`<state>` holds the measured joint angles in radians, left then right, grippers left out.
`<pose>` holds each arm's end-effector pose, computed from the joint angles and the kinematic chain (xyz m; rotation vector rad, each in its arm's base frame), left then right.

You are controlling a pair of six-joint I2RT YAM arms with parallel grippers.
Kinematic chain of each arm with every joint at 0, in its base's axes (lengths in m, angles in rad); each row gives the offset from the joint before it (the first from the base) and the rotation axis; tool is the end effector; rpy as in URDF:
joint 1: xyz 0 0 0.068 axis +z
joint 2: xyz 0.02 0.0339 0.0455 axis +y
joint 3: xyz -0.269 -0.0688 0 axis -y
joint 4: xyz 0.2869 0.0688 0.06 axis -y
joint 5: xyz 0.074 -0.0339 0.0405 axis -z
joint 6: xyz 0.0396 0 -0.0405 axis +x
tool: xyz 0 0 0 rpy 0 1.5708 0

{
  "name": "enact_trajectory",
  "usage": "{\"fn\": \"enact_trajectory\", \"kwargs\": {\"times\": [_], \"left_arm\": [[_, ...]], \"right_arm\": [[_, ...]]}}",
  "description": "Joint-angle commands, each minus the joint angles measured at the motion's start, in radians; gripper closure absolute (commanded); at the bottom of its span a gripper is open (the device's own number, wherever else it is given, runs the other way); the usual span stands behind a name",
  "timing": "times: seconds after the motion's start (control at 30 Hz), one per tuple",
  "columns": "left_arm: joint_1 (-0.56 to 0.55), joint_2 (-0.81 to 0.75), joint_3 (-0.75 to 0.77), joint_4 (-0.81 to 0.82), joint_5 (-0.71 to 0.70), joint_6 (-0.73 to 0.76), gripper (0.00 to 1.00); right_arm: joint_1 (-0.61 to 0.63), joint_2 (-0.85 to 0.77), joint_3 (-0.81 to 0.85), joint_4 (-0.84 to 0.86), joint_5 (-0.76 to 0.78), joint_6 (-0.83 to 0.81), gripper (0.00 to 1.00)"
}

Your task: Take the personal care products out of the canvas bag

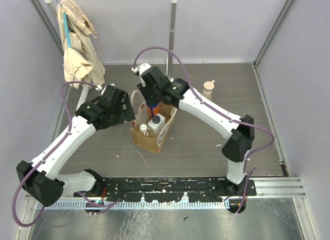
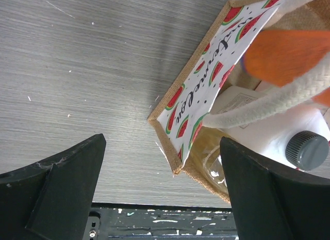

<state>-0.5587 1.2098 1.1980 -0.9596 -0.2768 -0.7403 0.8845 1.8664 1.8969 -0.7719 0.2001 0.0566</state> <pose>0.2396 -0.1370 0.3292 -0.3334 2.4762 -0.1896 0.3017 0.3559 0.3634 -0.8339 2.1514 0.2538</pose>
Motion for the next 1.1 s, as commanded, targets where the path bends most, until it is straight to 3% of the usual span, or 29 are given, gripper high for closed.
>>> {"fn": "enact_trajectory", "kwargs": {"times": [0.0,0.3,0.57,1.07], "left_arm": [[0.003,0.007,-0.032,0.034,0.02,-0.013,0.0],[0.003,0.01,-0.069,0.06,0.056,-0.026,0.02],[0.004,0.013,-0.08,0.068,0.076,-0.033,0.03],[0.003,0.038,-0.086,0.082,0.11,-0.041,0.05]], "right_arm": [[-0.014,-0.173,0.095,0.069,0.153,0.05,0.82],[-0.038,-0.333,0.111,0.082,0.382,0.029,0.83],[-0.155,-0.429,0.005,0.069,0.347,0.079,0.84],[-0.353,-0.57,-0.487,0.211,0.312,0.192,0.84]]}}
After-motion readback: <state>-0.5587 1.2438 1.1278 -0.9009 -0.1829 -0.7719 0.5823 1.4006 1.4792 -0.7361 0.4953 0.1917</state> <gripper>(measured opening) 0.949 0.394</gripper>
